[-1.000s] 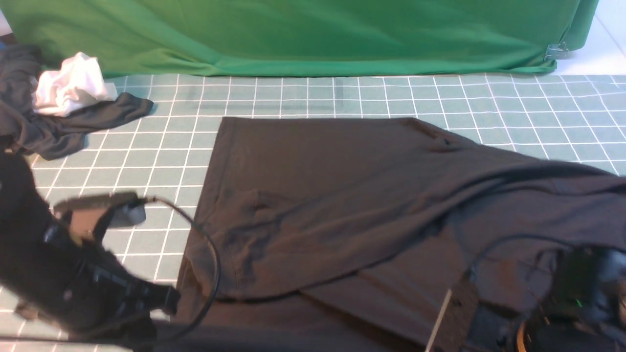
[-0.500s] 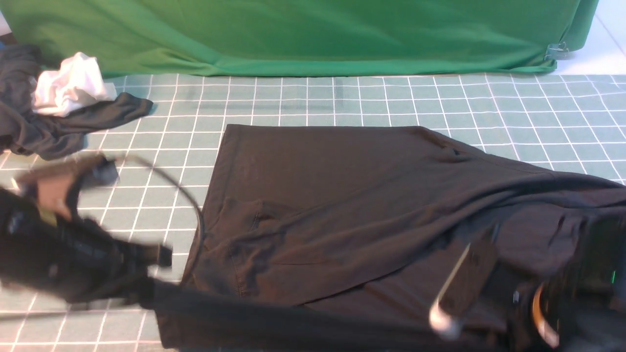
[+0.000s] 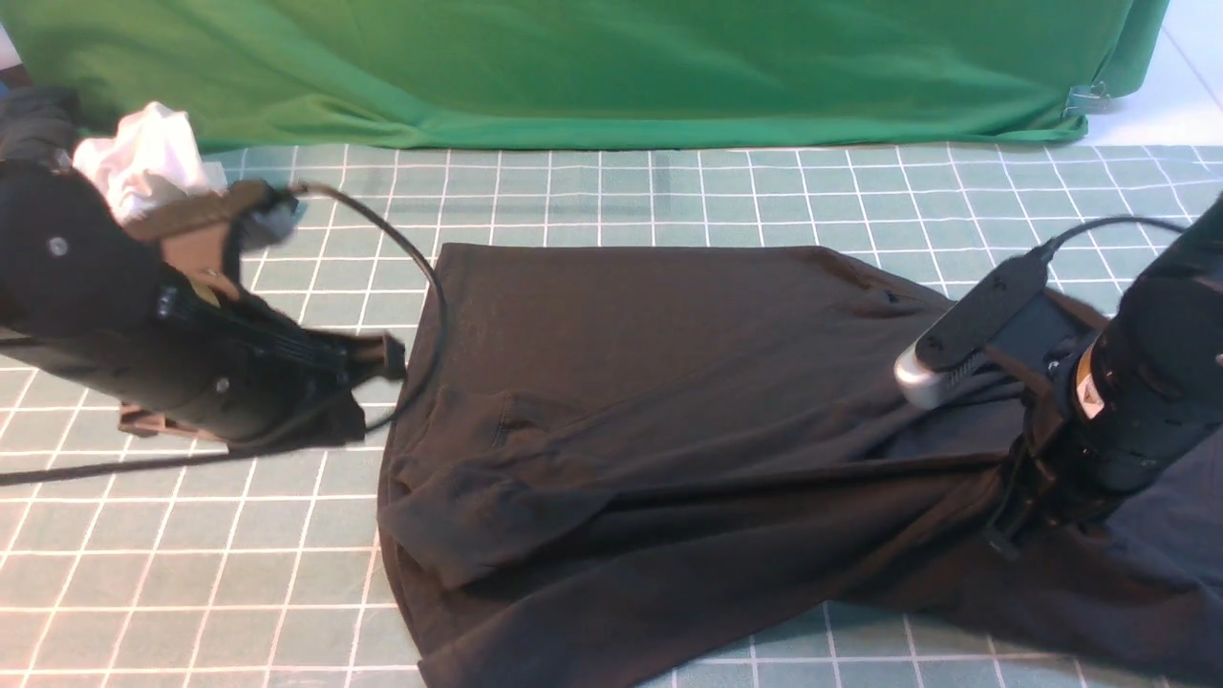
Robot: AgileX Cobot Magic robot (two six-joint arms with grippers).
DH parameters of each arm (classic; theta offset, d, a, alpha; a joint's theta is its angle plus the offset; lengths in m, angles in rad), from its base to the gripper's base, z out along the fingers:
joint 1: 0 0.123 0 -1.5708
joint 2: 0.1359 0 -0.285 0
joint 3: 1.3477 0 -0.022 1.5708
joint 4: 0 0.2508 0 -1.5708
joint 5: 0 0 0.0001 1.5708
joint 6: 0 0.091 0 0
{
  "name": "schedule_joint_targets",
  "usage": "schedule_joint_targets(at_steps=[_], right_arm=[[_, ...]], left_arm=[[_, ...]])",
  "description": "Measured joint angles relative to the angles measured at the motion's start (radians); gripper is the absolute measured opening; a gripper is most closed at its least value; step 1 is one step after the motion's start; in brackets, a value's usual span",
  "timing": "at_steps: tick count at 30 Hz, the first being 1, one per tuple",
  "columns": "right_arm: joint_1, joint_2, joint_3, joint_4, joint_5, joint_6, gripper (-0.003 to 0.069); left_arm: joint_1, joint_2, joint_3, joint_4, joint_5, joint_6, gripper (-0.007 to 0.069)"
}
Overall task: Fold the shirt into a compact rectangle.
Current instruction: 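Grasp the near edge of the shirt at its hem and shoulder corners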
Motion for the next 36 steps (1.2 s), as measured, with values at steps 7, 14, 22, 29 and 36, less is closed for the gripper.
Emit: schedule_joint_targets(at_steps=[7,14,22,29,36], right_arm=[[-0.001,0.011,0.000,0.001,0.000,-0.003,0.0043],[-0.001,0.011,0.000,0.001,-0.009,-0.003,0.0043],[-0.001,0.011,0.000,0.001,-0.012,-0.006,0.0043],[-0.001,0.011,0.000,0.001,-0.013,-0.006,0.0043],[-0.001,0.011,0.000,0.001,-0.014,-0.006,0.0043]], left_arm=[[-0.001,0.002,0.064,-0.188,0.274,0.183,0.0016],[-0.049,0.001,0.234,-0.264,0.284,0.211,0.0100],[-0.287,0.001,0.288,-0.269,0.063,0.125,0.0350],[-0.337,0.001,0.288,-0.199,-0.067,0.042,0.0424],[-0.340,0.001,0.288,-0.200,-0.070,-0.013,0.0399]])
